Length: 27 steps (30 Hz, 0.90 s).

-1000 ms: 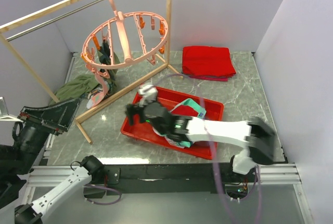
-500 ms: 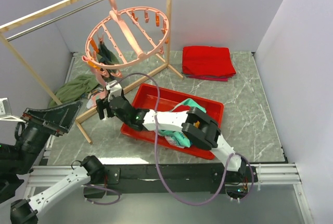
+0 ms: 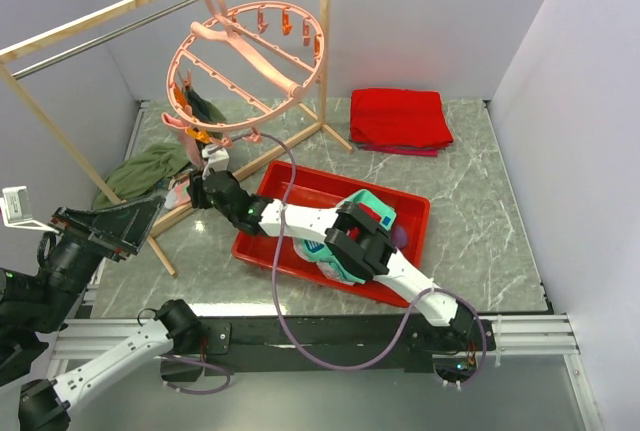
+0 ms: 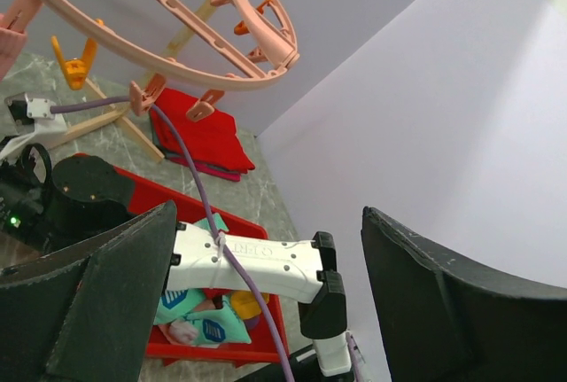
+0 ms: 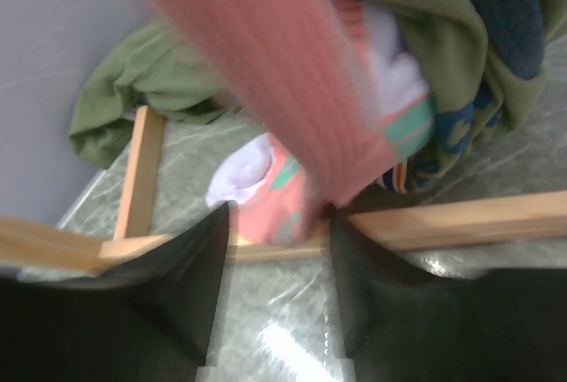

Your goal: Remove the socks clipped to the hanger

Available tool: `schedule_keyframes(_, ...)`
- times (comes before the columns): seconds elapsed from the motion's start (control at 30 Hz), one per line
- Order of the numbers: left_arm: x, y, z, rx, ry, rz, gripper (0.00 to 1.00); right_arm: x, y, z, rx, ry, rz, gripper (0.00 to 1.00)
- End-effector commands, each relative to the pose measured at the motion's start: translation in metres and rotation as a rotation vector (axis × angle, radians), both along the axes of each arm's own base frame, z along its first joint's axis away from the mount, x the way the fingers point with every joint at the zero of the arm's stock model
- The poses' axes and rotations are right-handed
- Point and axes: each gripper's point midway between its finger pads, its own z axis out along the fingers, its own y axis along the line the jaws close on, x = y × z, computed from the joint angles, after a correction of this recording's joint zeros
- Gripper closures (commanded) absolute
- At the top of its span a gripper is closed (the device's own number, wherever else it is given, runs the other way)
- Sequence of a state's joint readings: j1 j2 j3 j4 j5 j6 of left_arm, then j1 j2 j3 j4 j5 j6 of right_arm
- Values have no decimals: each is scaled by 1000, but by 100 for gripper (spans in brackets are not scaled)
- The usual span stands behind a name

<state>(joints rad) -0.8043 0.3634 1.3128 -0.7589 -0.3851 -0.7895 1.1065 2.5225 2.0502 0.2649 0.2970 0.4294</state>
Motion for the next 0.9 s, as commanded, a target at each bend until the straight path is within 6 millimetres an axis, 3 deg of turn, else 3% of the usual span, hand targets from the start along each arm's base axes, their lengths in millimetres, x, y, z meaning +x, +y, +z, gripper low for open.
schedule_keyframes(0.0, 0, 7, -2, 7, 1, 25, 10, 17, 8, 22, 62, -13, -23, 60)
schedule_keyframes(0.17, 1, 6, -4, 17, 9, 14, 11, 9, 4, 40, 84, -5, -8, 100)
schedule_keyframes(0.3, -1, 8, -7, 5, 22, 13, 11, -18, -10, 77, 124, -53, 8, 100)
schedule_keyframes(0.5, -15, 13, 15, -91, -17, -36, 14, -77, -26, 122, 179, -73, 98, 100)
schedule_keyframes(0.63, -21, 12, 18, -107, -9, -63, 13, -109, -37, 147, 214, -60, 161, 100)
schedule_keyframes(0.8, -24, 15, 22, -132, -7, -68, 12, -145, -51, 167, 226, 38, 256, 100)
schedule_keyframes(0.87, -23, 17, 20, -139, -2, -57, 13, -159, -57, 160, 218, 96, 285, 100)
